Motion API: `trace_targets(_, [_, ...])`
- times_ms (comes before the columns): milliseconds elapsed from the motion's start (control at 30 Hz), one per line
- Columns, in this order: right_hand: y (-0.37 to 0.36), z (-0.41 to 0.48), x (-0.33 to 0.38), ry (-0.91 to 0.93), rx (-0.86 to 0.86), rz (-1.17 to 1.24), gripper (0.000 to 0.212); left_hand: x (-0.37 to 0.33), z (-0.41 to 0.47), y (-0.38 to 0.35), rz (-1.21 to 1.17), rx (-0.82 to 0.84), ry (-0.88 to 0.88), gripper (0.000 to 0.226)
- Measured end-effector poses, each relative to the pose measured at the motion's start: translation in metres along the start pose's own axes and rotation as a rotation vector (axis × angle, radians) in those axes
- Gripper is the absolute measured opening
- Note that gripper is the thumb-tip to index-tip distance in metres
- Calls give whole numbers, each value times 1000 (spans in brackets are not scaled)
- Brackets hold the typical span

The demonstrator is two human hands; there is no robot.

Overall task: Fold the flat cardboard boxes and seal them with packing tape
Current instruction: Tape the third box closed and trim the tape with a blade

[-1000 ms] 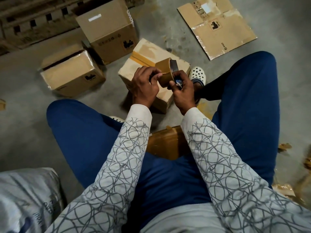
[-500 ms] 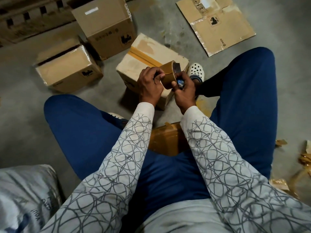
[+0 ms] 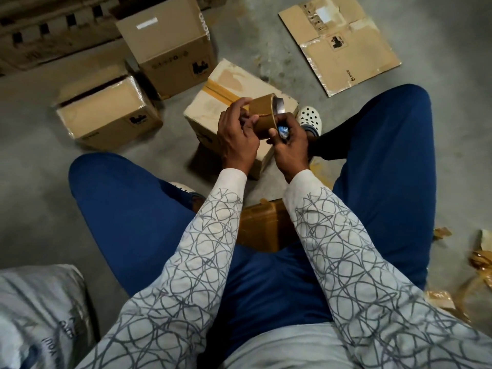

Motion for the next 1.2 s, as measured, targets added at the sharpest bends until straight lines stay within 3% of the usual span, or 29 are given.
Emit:
trace_targets(267, [3,3,6,84,-12,-111,16,-8,-2,11,146,-63,-104,9])
trace_targets(600, [6,4,5,102,-2,-165,16,1,8,0,64,164,-36,6])
trace_targets(767, [-2,5,4,134,39,-241,20,12,11,12,142,118,20,6])
trace_targets(1000, [1,5,0,100,34,-286,28,8,14,6,163,234,-96,6])
trace_targets(1200, [3,5,2,72,31,-255,20,-1,11,-3,250,286,-173,9])
Point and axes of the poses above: each hand's wrist, its own z-axis towards the middle knuckle, its own y-axis out of the back of the hand, x = y × z, the point moved 9 cm from there along z, towards the middle knuckle, and after that the axes turned 6 degrees about -y, right-handed, at the moved point
